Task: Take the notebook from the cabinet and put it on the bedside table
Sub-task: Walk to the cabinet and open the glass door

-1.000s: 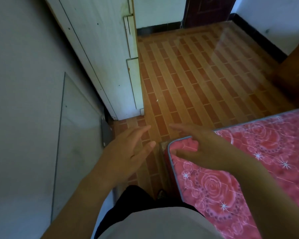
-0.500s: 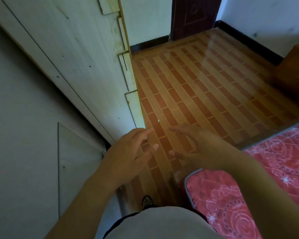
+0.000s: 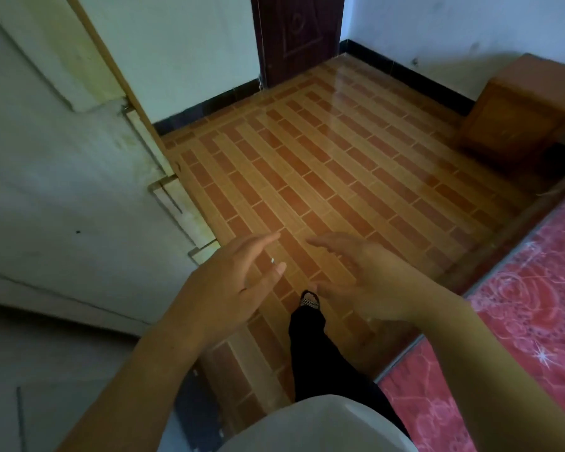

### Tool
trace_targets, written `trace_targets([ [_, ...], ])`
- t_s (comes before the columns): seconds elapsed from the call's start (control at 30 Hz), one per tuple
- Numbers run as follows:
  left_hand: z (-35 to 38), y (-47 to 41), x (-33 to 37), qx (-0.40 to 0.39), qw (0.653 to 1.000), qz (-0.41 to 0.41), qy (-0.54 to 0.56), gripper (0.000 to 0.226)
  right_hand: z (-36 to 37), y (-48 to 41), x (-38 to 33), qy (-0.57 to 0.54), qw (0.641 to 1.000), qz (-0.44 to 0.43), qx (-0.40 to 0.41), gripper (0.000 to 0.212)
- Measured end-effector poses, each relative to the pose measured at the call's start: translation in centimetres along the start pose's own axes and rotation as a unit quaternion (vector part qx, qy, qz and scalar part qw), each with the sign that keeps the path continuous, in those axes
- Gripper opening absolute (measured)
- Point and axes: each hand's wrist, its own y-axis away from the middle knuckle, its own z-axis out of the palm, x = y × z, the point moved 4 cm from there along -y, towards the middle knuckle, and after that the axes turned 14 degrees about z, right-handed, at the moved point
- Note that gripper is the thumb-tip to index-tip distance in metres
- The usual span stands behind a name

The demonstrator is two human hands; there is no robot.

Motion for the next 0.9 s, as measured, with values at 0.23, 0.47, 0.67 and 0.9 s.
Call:
trace_targets([
  [0.23,-3.4,-17.1,-5.9,-0.001,1.0,0.004,-0.028,0.056,-8.9,-15.1,2.3,0.036,0.999,0.011,0.02,0.066],
  [0.47,-7.3,-30.7,-9.6,0.008,1.0,-0.022,0.002,0.05,-18.1,-27.7,3.8,0.081,0.996,0.01,0.02,0.068],
  [0.67,-11.4,-37.8,-14.7,0.047,0.998,-0.05,-0.009,0.052,-21.6,-38.6,1.9,0.095,0.995,-0.027,-0.009,0.067],
  [0.9,-18.6,-46.2,-23.6,0.106,0.99,-0.086,-0.037,0.06,-25.4,-53.5,-2.1,0.099,0.992,-0.079,-0.017,0.067],
])
